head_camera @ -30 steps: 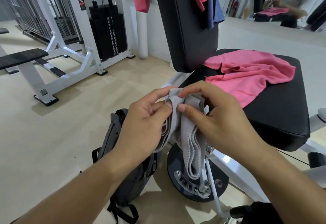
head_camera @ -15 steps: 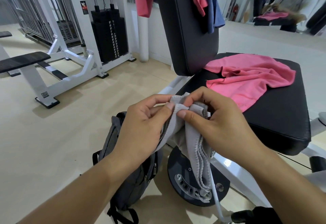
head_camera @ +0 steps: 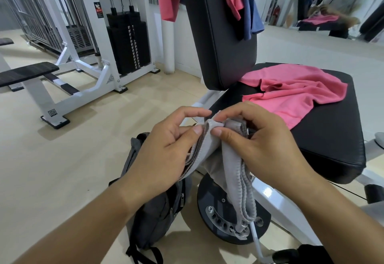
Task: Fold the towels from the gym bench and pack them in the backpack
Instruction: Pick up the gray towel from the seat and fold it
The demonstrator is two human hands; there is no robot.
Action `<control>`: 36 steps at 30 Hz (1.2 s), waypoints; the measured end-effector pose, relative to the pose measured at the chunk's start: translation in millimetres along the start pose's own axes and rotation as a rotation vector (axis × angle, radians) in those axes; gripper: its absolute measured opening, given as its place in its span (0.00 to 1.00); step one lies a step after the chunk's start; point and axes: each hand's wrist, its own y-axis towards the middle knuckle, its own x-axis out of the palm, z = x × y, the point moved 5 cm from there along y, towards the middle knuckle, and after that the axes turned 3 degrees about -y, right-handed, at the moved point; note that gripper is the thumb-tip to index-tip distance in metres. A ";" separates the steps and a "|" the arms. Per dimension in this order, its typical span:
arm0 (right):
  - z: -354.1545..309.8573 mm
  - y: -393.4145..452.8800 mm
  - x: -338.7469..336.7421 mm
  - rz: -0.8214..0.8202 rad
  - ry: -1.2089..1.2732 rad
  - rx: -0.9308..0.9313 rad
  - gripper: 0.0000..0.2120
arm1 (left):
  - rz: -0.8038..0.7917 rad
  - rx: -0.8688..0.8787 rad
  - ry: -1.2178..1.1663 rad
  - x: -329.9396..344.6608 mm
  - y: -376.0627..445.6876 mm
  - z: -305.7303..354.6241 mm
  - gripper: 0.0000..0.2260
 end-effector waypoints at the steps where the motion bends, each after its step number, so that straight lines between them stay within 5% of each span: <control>1: -0.4 0.0 -0.3 0.006 -0.010 -0.015 0.07 | 0.020 -0.003 -0.003 -1.7 -0.2 -0.7 0.13; 7: -5.3 0.1 1.4 -0.062 -0.017 -0.093 0.05 | 0.199 0.017 -0.015 -8.4 -0.5 -0.9 0.11; 25: 2.1 0.3 6.7 -0.007 -0.041 -0.062 0.08 | 0.102 0.008 0.083 6.8 -6.6 2.2 0.17; 33: 24.3 16.4 -53.2 0.175 0.053 0.125 0.14 | 0.533 -0.007 0.061 -103.4 24.2 -25.0 0.09; 36: 33.2 19.0 -72.7 0.129 0.104 0.212 0.17 | 0.526 0.013 -0.024 -129.7 26.3 -27.0 0.10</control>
